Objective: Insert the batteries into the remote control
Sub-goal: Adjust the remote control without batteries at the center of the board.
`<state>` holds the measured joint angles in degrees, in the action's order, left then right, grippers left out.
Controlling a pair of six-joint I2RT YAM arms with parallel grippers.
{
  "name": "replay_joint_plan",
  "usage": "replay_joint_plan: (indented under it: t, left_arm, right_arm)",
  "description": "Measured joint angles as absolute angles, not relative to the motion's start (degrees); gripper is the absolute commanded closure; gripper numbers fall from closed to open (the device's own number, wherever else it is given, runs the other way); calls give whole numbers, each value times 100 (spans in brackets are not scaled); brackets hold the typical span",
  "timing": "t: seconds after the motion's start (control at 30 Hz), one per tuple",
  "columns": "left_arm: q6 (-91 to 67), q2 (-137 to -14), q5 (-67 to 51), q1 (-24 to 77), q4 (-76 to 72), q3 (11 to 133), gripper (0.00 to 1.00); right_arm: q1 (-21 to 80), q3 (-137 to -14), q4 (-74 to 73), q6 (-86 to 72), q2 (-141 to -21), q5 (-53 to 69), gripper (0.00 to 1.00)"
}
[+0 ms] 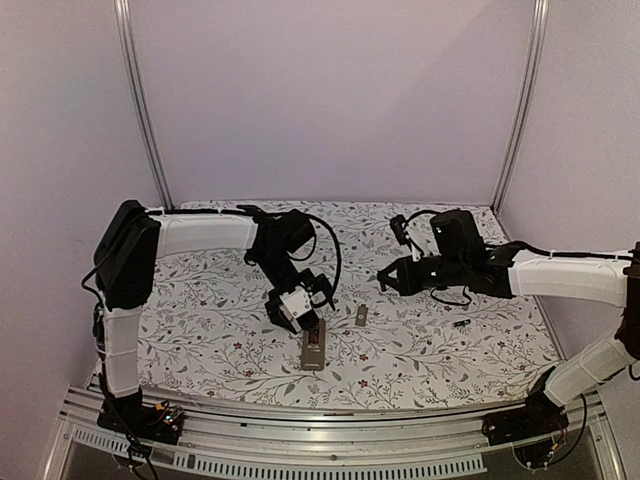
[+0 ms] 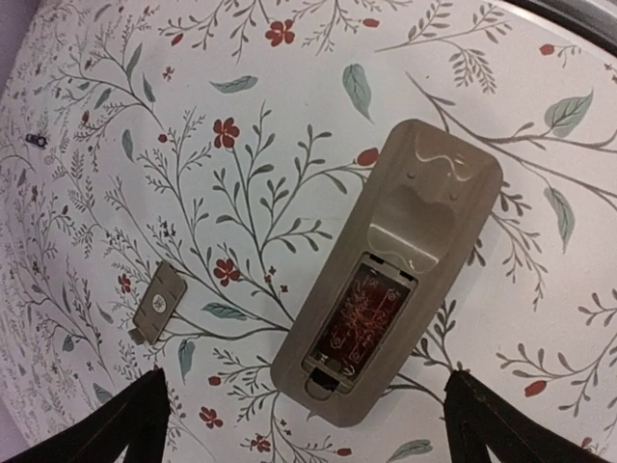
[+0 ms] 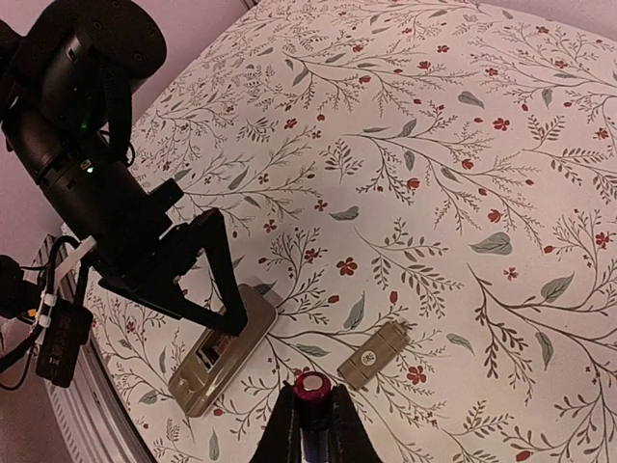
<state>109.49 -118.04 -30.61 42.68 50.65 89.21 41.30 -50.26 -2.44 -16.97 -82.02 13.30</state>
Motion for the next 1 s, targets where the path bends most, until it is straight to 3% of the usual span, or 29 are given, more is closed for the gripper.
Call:
replay_joint_plan:
  t: [0.4, 0.73, 1.0]
  left_arm:
    - [11365, -12809, -2036, 4998, 6289, 9786, 1]
    - [11397, -12945, -1909, 5087, 6388, 9915, 41]
    - [10541, -12658, -2182, 5083, 6036, 9445, 54]
  right_arm:
    - [4130, -4491, -82, -1463, -7787, 1225, 100]
    - [4130, -4294, 40, -1376, -7483, 1146, 100]
    - [4130, -4248, 49, -1321, -7277, 1039, 100]
